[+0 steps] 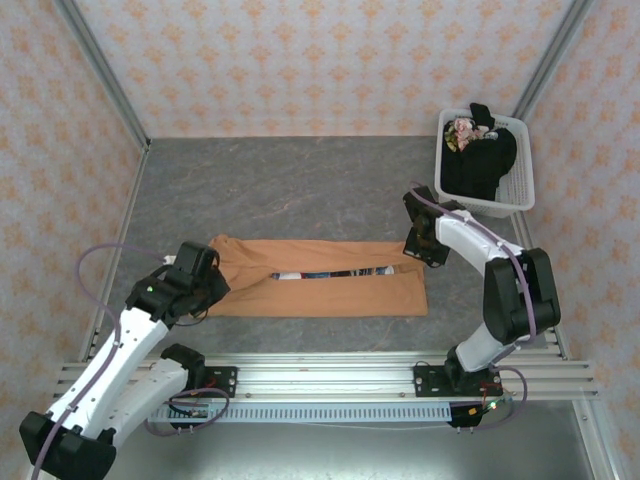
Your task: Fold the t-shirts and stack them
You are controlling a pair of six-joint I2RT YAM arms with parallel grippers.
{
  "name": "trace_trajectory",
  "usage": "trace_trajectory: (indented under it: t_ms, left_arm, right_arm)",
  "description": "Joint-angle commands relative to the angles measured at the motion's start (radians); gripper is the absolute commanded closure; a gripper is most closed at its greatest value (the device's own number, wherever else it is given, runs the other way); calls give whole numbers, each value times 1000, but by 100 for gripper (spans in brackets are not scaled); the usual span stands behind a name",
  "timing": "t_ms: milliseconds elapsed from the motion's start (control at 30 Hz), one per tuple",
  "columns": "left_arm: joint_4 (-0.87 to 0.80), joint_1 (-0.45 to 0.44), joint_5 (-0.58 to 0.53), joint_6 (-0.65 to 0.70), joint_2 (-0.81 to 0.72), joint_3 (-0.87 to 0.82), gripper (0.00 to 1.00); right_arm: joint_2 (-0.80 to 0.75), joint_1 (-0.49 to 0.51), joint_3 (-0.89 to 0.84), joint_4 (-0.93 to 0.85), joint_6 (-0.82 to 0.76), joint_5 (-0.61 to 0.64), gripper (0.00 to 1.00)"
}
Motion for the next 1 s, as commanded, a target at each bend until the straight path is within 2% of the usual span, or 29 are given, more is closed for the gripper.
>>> trace_trajectory:
  t_ms: [0, 133, 167, 267, 300, 500, 700, 867, 967]
  left_arm:
    - [-3, -59, -10, -56, 1, 21, 100]
    - [-47, -129, -78, -84, 7, 41, 100]
    - [-61, -137, -97, -93, 1, 43, 100]
    - [-108, -142, -152, -120, -20, 54, 100]
    - [-123, -142, -169, -125, -27, 57, 100]
    - [-141, -141, -197, -138, -32, 66, 100]
    - [-130, -143, -189, -139, -29, 70, 100]
    - [-91, -154, -136, -133, -20, 63, 100]
    - [-67, -190, -118, -133, -11, 73, 100]
  right_arm:
    - [-26, 9, -24, -24, 14, 44, 100]
    - [-27, 8, -46, -22, 22, 49, 98]
    - [-31, 8, -50, -29, 28, 58, 95]
    - [-62, 10, -59, -40, 44, 82, 74]
    - [-81, 10, -63, -44, 49, 92, 71]
    - [-162, 10, -56, -58, 83, 99, 64]
    - [-118, 21, -50, 18, 95, -28, 69]
    - [-19, 33, -59, 55, 120, -94, 83]
    - [28, 33, -72, 62, 128, -101, 87]
